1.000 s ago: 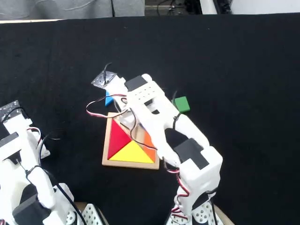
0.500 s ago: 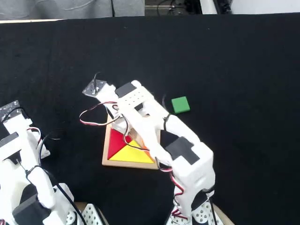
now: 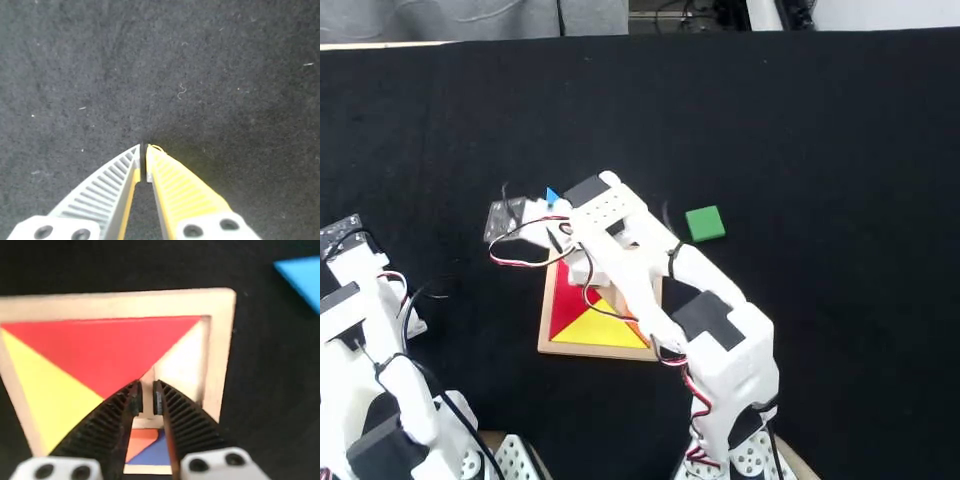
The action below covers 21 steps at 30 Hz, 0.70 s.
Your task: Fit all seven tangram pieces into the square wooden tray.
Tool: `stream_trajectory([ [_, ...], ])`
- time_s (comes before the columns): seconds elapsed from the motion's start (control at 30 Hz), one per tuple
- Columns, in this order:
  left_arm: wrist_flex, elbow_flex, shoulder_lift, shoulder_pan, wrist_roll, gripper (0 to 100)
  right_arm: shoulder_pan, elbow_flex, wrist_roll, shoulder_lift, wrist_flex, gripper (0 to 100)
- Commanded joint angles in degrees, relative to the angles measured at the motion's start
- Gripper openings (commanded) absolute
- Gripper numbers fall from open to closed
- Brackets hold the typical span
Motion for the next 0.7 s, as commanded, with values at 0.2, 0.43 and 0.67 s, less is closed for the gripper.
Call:
stream_trajectory([
  [0.2,-0.62,0.04,-1.41,0.22,-0.35,3,2.2,-2.07,13.1,-0.48,1.05,4.0],
  [0.43,-0.62,0.04,-1.41,0.22,-0.35,3,5.36,-2.77,8.35,-6.2,3.6,4.9],
  [0.67,-0.62,0.04,-1.41,0.22,-0.35,3,4.75,2.15,-22.33,-14.29,3.87,22.7],
])
